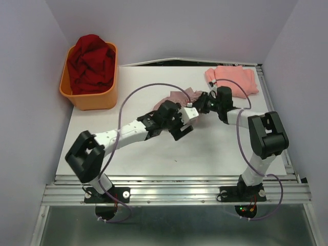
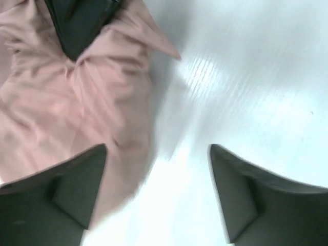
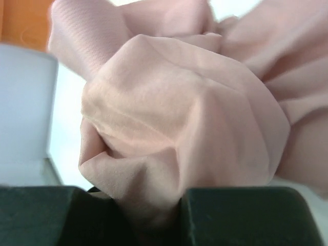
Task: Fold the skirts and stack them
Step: Neatly place the folded skirt to the corner
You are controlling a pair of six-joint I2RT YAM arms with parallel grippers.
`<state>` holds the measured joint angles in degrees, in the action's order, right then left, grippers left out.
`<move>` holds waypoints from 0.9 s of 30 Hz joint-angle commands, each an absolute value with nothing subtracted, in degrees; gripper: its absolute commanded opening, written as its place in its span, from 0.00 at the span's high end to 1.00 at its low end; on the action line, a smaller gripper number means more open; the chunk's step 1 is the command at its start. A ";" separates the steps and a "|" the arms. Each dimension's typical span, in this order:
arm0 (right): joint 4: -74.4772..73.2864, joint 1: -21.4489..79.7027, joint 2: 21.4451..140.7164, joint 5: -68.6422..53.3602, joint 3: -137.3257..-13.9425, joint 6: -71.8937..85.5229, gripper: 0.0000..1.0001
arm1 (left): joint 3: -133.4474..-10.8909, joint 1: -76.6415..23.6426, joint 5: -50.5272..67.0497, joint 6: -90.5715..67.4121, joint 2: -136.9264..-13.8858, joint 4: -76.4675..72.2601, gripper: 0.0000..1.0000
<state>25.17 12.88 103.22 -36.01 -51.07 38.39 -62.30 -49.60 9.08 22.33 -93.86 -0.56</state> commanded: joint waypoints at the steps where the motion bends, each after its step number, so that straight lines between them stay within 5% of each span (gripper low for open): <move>1: 11.72 13.45 104.49 -33.13 -62.38 19.12 0.99 | -64.25 -46.77 12.90 21.36 -81.75 9.20 0.02; 14: -13.17 8.71 121.98 -29.28 -100.24 -8.17 0.99 | -59.59 -37.00 19.60 18.19 -71.46 13.62 0.01; 27: -21.27 1.15 127.62 -31.73 -115.49 -13.97 0.99 | -59.15 -36.74 19.51 20.13 -71.80 13.71 0.02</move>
